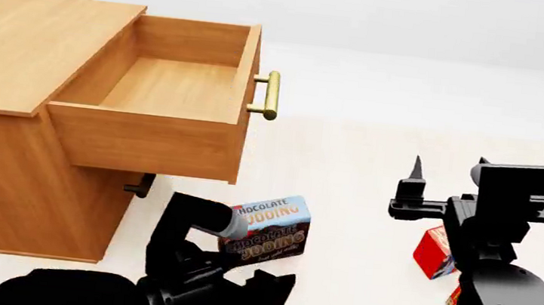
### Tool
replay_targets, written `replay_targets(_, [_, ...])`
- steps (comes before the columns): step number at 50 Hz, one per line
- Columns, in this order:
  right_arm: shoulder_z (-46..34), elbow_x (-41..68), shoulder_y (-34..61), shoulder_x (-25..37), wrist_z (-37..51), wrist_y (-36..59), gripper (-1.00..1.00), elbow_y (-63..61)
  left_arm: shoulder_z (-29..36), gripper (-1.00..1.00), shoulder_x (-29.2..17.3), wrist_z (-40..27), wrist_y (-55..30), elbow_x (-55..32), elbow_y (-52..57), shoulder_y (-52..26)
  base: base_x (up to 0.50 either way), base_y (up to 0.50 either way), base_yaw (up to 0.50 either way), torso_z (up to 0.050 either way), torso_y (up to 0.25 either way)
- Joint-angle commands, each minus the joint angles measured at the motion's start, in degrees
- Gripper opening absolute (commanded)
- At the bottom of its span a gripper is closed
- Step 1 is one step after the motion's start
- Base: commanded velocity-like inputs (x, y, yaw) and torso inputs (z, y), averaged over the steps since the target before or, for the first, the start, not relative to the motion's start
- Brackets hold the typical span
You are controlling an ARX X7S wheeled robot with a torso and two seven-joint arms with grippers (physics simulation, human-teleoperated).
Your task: Put the bowl in the top drawer of the cabinet.
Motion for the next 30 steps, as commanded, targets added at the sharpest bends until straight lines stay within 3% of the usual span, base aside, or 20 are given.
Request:
replay_targets(1, [-1.58, -0.74, 1.19, -0.85, -0.81, -3.34, 1.00, 5.88, 2.02, 1.00, 0.36, 4.21, -0.20, 4.07, -4.21, 3.99, 0.00, 0.00, 0.00, 0.000, 0.000])
replay_targets(30, [-3.16, -1.24, 0.39, -1.23, -0.42, -4.78, 1.00, 7.25, 8.78, 1.00, 4.57, 6.62, -1.87, 6.03, -8.67, 8.66, 0.00, 0.00, 0.00, 0.000, 0.000])
